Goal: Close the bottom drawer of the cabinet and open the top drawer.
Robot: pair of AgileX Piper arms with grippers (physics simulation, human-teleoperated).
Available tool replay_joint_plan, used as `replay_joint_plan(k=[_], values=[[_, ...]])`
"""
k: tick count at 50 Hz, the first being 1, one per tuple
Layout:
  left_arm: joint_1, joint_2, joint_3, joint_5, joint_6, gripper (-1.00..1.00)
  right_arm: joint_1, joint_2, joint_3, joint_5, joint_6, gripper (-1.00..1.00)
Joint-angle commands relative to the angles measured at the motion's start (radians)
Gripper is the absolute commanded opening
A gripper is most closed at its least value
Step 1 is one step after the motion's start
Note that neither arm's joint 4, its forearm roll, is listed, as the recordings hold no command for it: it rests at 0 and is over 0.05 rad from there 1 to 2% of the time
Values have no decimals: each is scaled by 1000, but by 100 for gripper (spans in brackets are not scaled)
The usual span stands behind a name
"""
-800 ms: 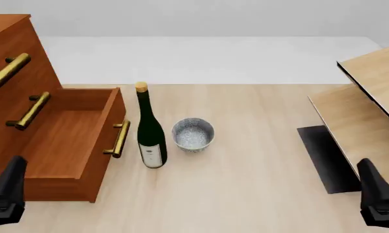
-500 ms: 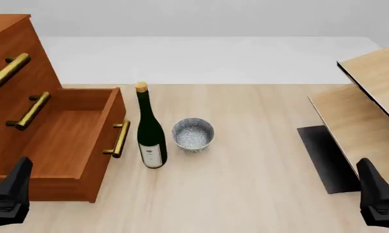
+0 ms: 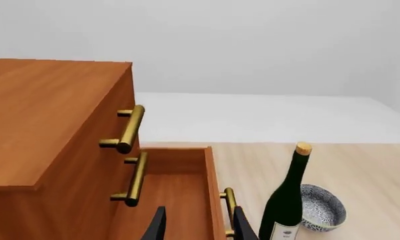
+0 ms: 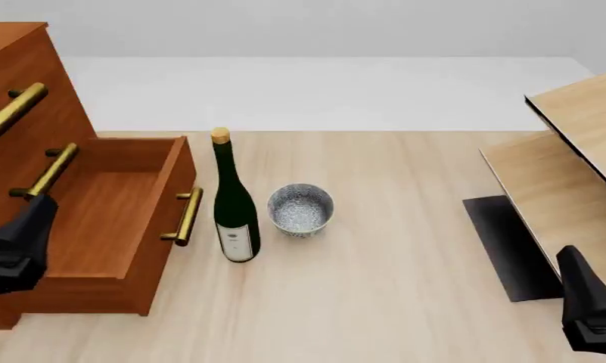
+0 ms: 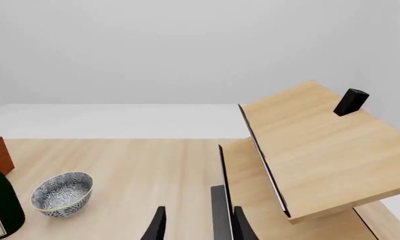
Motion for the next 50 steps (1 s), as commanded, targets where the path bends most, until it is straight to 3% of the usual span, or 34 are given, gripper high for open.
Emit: replay_joint_plan(k=[1,10,13,27,32,39,40,50], values=[[-13,236,-171,47,-82,100,-3,1,-1,1,1,100],[-48,303,-287,154,-84,100,-3,4,-2,0,3,100],[-65,332,-315,172,-128,100,-4,6,-2,-1,4,100],[-126,588,-413,238,-171,100,-3,8,-2,-3,6,100],[-214,663,-418,235,-262,100,-6,12,-2,-7,7,100],[-268,718,-448,255,-322,100,-9,22,-1,-15,10,100],[-284,734,-447,254,-367,100,-9,26,-1,-18,13,100],[-298,804,-452,256,-394,100,-11,42,-2,-28,24,100]])
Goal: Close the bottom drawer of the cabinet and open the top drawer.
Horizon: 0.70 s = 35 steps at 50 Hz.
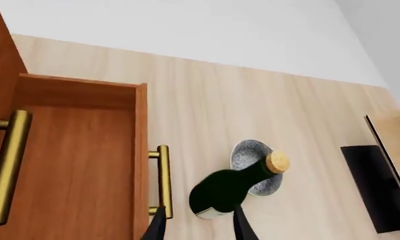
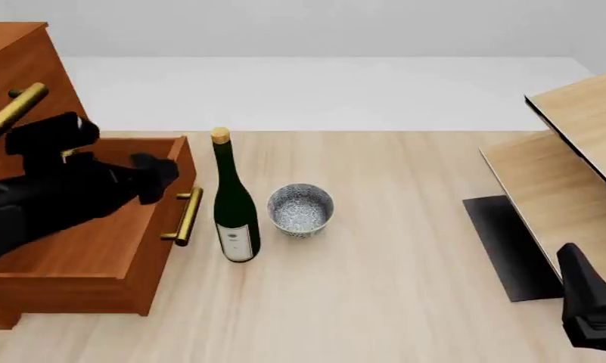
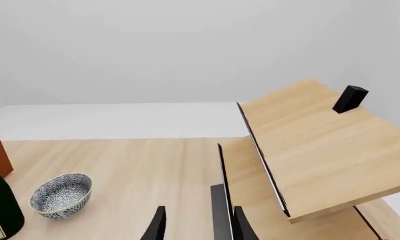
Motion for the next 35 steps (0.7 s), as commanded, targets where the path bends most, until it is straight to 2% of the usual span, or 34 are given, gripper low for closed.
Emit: replay_joint_plan(k=[1,4,5,10,13,14,16,31,35], values=[[-43,97,-14,10,-71,100,-3,17,0,-12,10,100],[-52,107,-15,12,-65,100,-4,23,0,-17,12,100],[-75,117,-10,4,-95,100,-4,23,0,-17,12,100],[-55,142,-2,2,-84,100,-6,24,0,-18,12,100],[-67,168,9,-13,-94,100,-7,30,1,-24,13,100],[-93,184,20,-28,-126,100,-8,29,1,-24,13,100],[-77,193,28,-27,-109,100,-9,30,1,-25,13,100],[-89,224,69,-37,-138,100,-8,18,-2,-14,14,100],[-111,234,83,-46,-165,100,-10,16,-3,-12,14,100]])
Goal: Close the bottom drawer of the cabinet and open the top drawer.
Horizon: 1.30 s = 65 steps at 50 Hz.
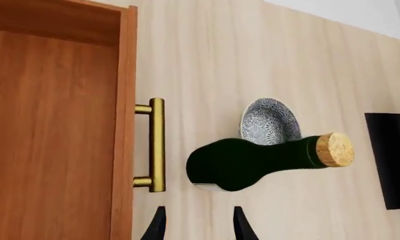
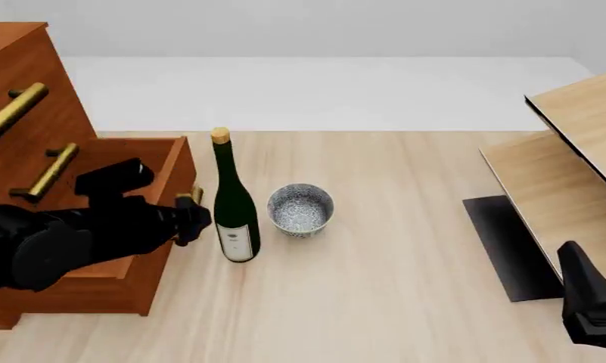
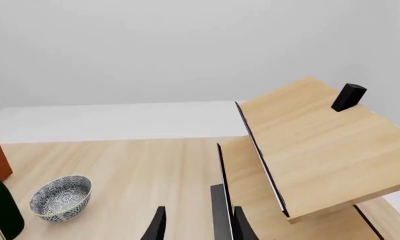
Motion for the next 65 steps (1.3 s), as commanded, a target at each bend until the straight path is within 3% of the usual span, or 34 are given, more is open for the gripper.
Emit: replay_joint_plan(k=[1,21,31,45,57,61,65], values=[[-23,29,31,-14,-34,100,-1,-6,-2,5,1,100],[-35,29,71,-17,-72,100,-8,-8,-3,5,6,100],[86,28,96,26,22,100,-5,-13,-4,13,7,100],[139,71,161,-29,22,100,0,-21,-6,23,9,100],[259,35,177,-5,157,100,2,-26,-7,30,8,100],[350,5,206,-10,256,100,3,-27,-7,30,8,100],[373,12,225,-30,277,100,4,-26,-7,30,8,100]])
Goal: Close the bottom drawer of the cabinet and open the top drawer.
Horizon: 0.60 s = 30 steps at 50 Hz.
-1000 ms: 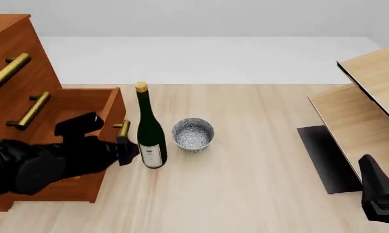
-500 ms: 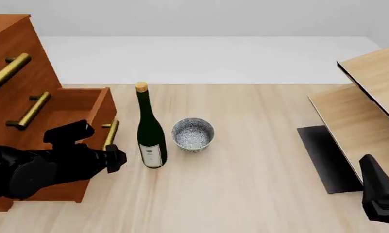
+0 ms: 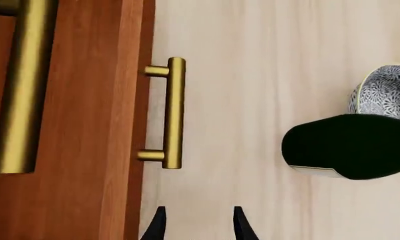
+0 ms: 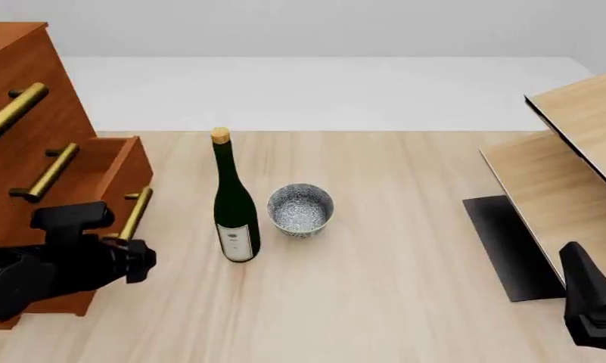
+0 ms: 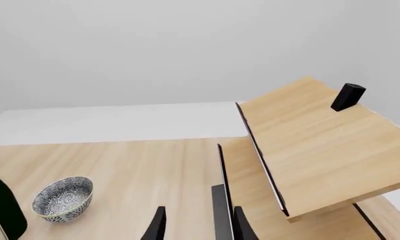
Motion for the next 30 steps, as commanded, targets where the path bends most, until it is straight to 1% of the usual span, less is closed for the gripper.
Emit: replay_joint_plan(k=[1,3,7,13,14,18,23,27,30], values=[[119,-4,69,-21,118,100,2,-1,0,2,0,100],[132,-3,79,-30,131,100,3,-1,0,3,1,100],[143,25,95,-64,125,100,4,-4,0,6,1,100],[192,33,124,-105,182,100,6,-11,-1,13,0,100],[223,16,133,-104,222,100,7,-11,-2,14,1,100],[233,41,141,-132,228,100,7,-12,-1,15,1,100],[301,32,159,-156,276,100,6,-12,-1,14,1,100],[329,40,157,-172,285,100,8,-14,-2,16,1,100],[371,24,156,-175,316,100,9,-15,-1,17,0,100]])
